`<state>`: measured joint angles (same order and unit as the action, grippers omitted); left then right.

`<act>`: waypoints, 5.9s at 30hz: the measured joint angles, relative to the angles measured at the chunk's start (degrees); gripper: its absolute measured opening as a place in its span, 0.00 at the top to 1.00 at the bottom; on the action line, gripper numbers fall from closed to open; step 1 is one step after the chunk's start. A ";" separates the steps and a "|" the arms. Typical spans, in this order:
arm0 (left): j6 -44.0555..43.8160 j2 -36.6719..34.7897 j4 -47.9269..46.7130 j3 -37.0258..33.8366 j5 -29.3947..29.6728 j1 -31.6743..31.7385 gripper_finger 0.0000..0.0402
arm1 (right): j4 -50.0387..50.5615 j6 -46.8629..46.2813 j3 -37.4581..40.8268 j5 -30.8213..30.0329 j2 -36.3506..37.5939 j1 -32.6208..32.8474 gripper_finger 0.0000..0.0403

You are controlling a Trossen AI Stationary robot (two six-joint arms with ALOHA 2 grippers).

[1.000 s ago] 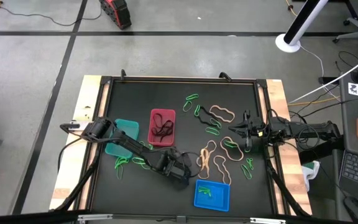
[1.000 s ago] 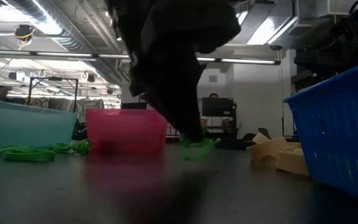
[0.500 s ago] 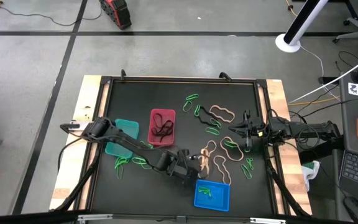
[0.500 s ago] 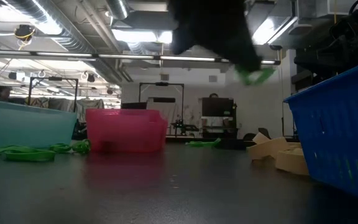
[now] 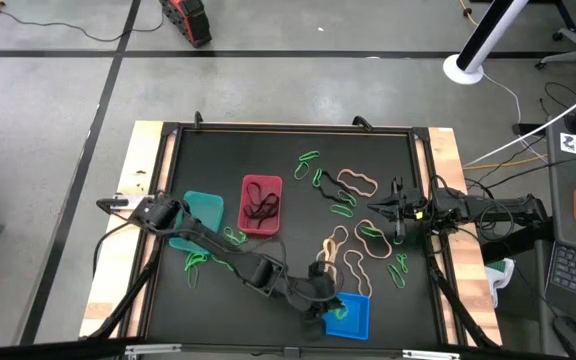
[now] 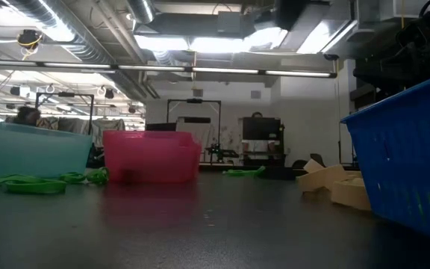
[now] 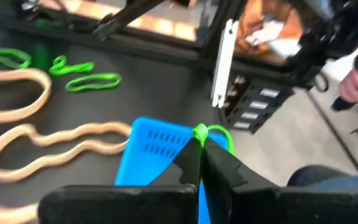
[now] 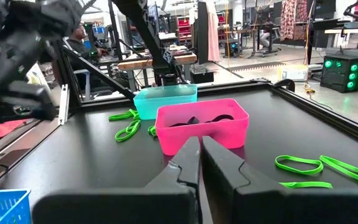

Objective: Sort rubber bands into baskets
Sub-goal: Put the green rubber band into the blue bin

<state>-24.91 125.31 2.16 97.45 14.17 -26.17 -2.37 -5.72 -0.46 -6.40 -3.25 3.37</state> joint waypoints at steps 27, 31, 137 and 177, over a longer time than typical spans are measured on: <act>3.87 5.34 0.35 -0.11 -1.19 0.52 0.63 | -0.09 0.00 0.01 -0.01 0.00 0.01 0.95; 3.61 3.03 -5.10 -0.09 -4.52 0.94 0.59 | -0.09 0.00 0.00 0.01 0.00 0.00 0.95; -18.98 -17.96 -45.85 -31.34 -7.67 -2.19 0.75 | 0.33 0.00 0.00 -0.01 0.00 0.00 0.95; -8.31 -18.12 -11.08 -20.87 -7.45 0.09 1.00 | 0.33 0.00 0.00 -0.01 -0.02 0.01 0.95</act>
<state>-33.22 107.20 -8.92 76.58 6.72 -26.08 -2.04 -5.72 -0.46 -6.42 -3.26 3.38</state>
